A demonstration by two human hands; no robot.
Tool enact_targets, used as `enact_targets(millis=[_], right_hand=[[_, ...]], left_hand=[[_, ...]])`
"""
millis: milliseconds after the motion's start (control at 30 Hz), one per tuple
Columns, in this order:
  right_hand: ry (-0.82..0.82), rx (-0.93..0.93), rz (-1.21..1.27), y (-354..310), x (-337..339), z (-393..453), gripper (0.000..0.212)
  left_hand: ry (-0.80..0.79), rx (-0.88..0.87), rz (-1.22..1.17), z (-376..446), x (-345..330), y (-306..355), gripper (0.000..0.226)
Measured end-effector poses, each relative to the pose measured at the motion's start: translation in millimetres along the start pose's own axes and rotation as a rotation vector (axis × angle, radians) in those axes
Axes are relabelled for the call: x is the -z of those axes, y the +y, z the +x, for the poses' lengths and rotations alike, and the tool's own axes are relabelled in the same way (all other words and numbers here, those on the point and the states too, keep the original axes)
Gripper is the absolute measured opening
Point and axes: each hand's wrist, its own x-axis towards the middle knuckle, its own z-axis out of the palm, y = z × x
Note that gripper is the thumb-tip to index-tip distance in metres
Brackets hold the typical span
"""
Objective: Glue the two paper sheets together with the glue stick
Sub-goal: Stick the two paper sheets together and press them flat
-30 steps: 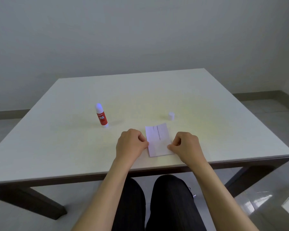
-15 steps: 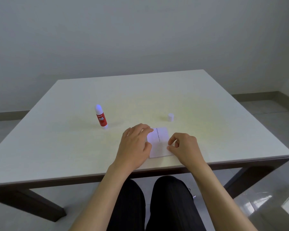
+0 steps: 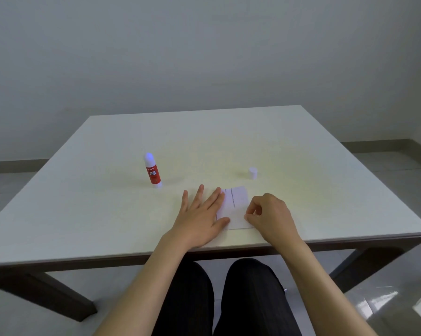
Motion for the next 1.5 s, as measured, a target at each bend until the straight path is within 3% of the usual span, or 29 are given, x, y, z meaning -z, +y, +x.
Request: enact_targets(millis=[133,367,500,600,767,967,1167,1367,1500], right_hand=[[0.029,0.113,-0.238,-7,-12,0,0.009],[-0.029,0.347,-0.4,-21,-44,-4,0.017],[-0.062,0.456,-0.453,-29,-46,-10,0.043],[-0.174,0.527,-0.396,-44,-50,-21,0.07],[-0.32,0.424,-0.382,-52,-56,-12,0.094],[-0.297,0.277,-0.512,-59,-60,7,0.097],[-0.294,0.489,-0.374,-47,-60,-21,0.108],[-0.273,0.272,-0.465,-45,-50,7,0.088],[-0.288,0.457,-0.412,-39,-50,-13,0.092]], left_hand=[[-0.007,0.019,-0.011,-8,4,-20,0.071],[-0.06,0.047,-0.016,-24,8,-54,0.082],[-0.114,0.018,0.026,-22,12,-56,0.09],[-0.132,-0.012,0.044,-22,15,-57,0.086],[-0.166,-0.028,0.074,-22,19,-57,0.078],[-0.202,-0.009,0.052,-21,23,-55,0.074],[-0.218,-0.03,0.04,-21,25,-58,0.087],[-0.197,-0.026,0.048,-21,24,-58,0.086],[-0.178,-0.036,0.021,-20,20,-60,0.088]])
